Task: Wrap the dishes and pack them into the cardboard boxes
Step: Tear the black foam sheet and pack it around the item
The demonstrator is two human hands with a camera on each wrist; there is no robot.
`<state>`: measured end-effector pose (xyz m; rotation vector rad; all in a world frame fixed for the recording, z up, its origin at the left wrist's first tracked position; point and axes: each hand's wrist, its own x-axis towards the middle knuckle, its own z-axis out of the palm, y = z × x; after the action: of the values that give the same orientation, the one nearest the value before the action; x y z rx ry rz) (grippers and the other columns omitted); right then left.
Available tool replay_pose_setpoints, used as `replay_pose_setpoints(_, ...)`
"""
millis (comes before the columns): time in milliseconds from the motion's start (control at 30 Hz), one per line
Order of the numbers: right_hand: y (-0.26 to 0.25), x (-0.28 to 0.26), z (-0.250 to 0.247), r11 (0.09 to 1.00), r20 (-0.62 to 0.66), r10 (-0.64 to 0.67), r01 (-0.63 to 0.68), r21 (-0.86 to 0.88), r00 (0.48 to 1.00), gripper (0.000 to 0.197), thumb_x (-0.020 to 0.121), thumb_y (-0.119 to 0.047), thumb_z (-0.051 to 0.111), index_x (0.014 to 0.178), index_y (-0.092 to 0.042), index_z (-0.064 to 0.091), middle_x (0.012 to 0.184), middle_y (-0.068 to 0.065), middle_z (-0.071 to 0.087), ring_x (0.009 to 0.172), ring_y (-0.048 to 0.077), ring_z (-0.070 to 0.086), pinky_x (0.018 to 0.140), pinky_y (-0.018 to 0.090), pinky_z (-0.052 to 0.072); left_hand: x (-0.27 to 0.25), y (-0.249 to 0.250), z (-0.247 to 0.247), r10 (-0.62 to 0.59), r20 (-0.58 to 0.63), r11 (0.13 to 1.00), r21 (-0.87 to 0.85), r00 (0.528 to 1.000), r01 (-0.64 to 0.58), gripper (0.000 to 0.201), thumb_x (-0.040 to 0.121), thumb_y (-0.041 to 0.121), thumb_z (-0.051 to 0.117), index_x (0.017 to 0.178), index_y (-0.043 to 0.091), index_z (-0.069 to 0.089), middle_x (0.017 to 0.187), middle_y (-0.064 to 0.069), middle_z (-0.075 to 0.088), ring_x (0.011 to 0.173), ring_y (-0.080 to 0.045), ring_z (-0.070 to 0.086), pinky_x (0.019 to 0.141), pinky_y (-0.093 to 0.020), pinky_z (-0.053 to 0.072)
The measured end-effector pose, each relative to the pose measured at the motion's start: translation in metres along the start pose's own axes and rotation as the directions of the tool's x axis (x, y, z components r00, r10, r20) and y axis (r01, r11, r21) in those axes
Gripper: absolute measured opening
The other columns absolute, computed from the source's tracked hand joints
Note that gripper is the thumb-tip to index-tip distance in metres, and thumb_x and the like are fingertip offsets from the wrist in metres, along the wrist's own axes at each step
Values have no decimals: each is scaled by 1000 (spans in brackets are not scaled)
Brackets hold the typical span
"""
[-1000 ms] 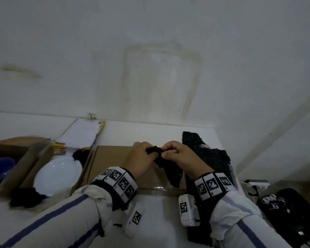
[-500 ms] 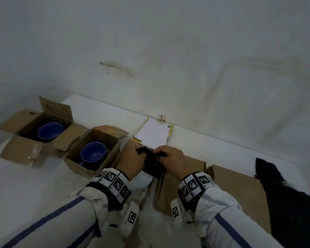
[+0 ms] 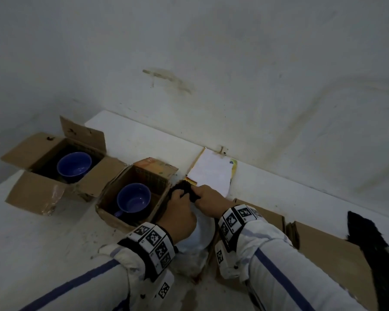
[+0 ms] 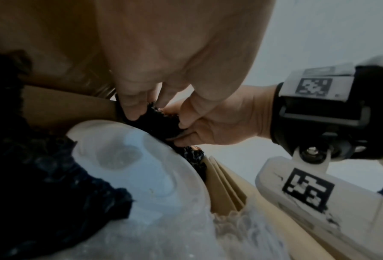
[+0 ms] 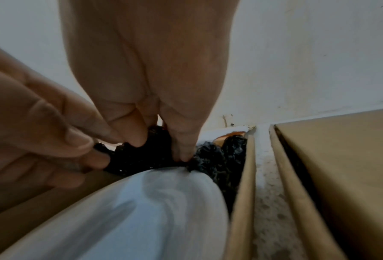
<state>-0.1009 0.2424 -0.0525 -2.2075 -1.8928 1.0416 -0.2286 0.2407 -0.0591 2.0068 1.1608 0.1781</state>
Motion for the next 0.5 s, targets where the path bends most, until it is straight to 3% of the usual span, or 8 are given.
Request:
replay_pose_setpoints(67,2,3,3,988,45,4,4,-157,999,35,97,-14,42,130,-4,49,128,18,51,113,34,51,90,37,41,7,-3,3,-39,5,995,87,999,38,55,95,11,43,146,5,24,155,-12,13,142,-28,18,117,-33,18)
replay_pose_setpoints(167,5,1,7,918,-40,36,-49,-393,999,37,100,-29,36,135,-20,46,137,9,43,119,36,41,94,42,37,14,-3,6,-61,67,965,260,996,41,63,95,17,41,149,4,12,158,-13,-1,146,-30,2,119,-38,11)
replay_pose_setpoints(267,6,3,9,917,-120,10,-57,-394,993,37,100,-31,36,133,-19,47,134,10,37,118,34,38,93,40,37,24,-3,10,-128,158,948,310,979,74,69,95,18,42,150,3,2,158,-16,-8,146,-32,-2,119,-41,10)
replay_pose_setpoints(367,8,5,7,922,-26,-60,46,-385,998,42,98,-26,41,138,-13,41,132,16,38,119,35,41,99,41,40,33,-5,13,-163,198,937,339,967,88,73,94,23,43,150,5,2,158,-17,0,145,-32,7,118,-43,15)
replay_pose_setpoints(500,13,-1,7,902,22,-71,74,-425,997,42,96,-28,45,136,-15,47,137,12,43,122,34,45,100,40,41,39,-6,15,-220,232,922,367,948,124,62,93,27,44,146,7,18,150,-15,23,137,-32,27,113,-43,26)
